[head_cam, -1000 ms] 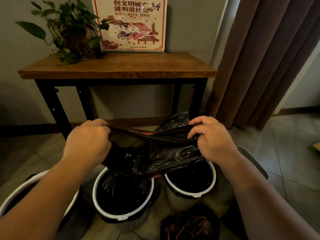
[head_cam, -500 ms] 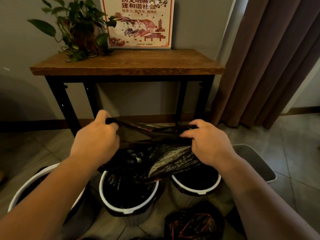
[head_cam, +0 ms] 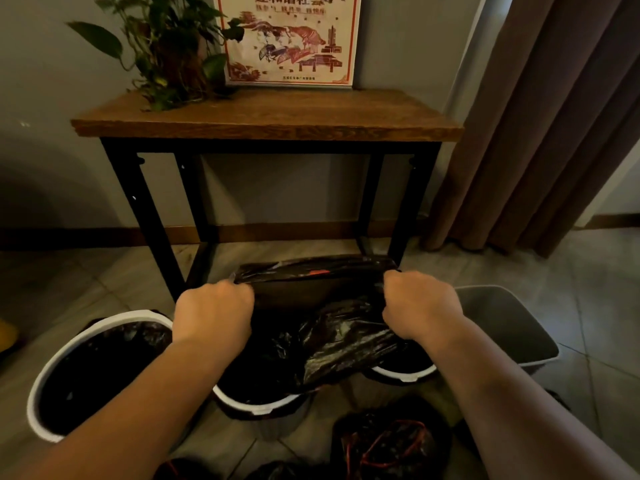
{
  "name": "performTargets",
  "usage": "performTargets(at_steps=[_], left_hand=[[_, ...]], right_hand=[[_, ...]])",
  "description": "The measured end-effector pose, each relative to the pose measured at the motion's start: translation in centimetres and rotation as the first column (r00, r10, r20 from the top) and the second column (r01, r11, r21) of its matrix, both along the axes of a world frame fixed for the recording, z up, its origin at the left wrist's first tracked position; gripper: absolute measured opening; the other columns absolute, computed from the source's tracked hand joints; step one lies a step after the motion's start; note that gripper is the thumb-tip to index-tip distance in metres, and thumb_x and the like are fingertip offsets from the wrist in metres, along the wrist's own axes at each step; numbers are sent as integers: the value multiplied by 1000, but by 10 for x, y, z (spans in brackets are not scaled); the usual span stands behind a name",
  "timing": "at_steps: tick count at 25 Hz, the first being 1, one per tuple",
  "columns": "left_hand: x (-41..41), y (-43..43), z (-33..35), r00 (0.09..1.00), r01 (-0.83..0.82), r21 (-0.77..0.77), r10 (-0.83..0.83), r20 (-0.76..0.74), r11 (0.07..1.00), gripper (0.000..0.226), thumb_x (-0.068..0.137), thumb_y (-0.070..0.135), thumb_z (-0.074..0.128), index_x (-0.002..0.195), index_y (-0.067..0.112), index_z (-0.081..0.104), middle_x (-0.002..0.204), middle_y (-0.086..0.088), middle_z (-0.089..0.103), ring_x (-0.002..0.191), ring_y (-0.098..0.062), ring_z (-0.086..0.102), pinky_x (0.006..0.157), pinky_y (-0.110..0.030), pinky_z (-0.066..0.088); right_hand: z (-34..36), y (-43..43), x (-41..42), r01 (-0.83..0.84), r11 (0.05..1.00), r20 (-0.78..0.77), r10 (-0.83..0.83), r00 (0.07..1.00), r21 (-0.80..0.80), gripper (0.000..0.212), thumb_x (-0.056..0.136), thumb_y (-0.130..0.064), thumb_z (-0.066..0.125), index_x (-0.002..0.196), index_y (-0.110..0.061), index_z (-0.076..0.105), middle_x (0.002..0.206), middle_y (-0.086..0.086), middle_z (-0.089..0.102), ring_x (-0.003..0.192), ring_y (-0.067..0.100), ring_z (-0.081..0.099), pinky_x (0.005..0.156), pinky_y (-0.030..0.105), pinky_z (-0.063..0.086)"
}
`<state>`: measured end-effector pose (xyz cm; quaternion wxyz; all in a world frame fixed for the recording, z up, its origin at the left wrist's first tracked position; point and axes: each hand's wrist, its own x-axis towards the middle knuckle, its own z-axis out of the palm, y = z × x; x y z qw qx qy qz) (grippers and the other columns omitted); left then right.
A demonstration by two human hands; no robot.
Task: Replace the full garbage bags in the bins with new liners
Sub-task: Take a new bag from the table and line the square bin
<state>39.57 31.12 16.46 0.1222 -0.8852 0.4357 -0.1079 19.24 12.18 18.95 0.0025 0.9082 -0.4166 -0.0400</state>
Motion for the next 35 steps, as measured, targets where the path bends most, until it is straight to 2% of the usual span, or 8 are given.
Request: performTargets(at_steps=[3,7,12,17,21,26,32,35], left_hand=[[2,-2,-7,998,54,42,-55,20,998,43,90,24,67,128,40,54,110,1,59,90,-24,69,67,-38,42],[8,3,-20,992,101,159,-112,64,982,27,91,21,67,116,32,69,115,0,61,110,-26,59,91,-42,41],[19,3,-18,955,17,-196,-74,-287,980,18,88,15,65,106,17,69,104,-5,57,91,-30,66,81,-41,59],[9,-2,-25,910,-89,-277,-35,-414,957,40,81,14,74,117,24,60,139,-10,32,87,-35,67,78,-43,59],[3,-5,-25,944,-74,-474,-91,-317,877,23,85,25,68,107,33,70,118,-3,57,90,-33,66,67,-41,58],[10,-16,-27,949,116,-332,-204,-241,936,15,89,18,65,93,25,78,99,1,38,102,-27,51,78,-38,54],[9,-10,-28,960,35,-254,-104,-261,967,22,85,9,75,101,22,67,109,-3,26,66,-17,43,67,-34,50],[7,-5,-28,955,171,-146,-201,-219,974,32,91,18,70,119,35,69,127,-5,30,94,-24,58,72,-36,57]], right_hand=[[-6,0,6,40,992,148,-22,989,-117,13,97,-25,57,93,-28,45,88,0,59,72,26,54,57,37,42],[-8,-8,6,59,967,176,-15,984,-246,36,91,-18,64,72,-27,34,77,-3,54,64,25,51,55,34,38],[-12,-4,9,36,990,97,-22,995,-137,23,91,-26,70,111,-30,59,126,6,46,84,30,65,62,40,50],[-15,-4,6,73,981,163,-44,986,-178,16,93,-38,56,80,-30,52,75,-6,51,67,23,53,59,35,44],[-14,-1,2,66,947,201,-2,980,-315,28,90,-26,64,72,-29,42,63,-11,34,63,18,42,50,29,30],[-19,-8,-4,-56,982,170,87,982,-180,32,85,-16,64,65,-30,43,81,-12,45,77,21,56,53,29,34],[-14,-11,-5,113,990,117,-103,988,-81,28,90,-20,69,117,-27,64,112,2,43,81,26,55,65,37,47],[-6,-17,-8,195,976,220,-171,961,-96,16,89,-11,71,97,-18,59,121,10,38,71,24,53,64,38,52]])
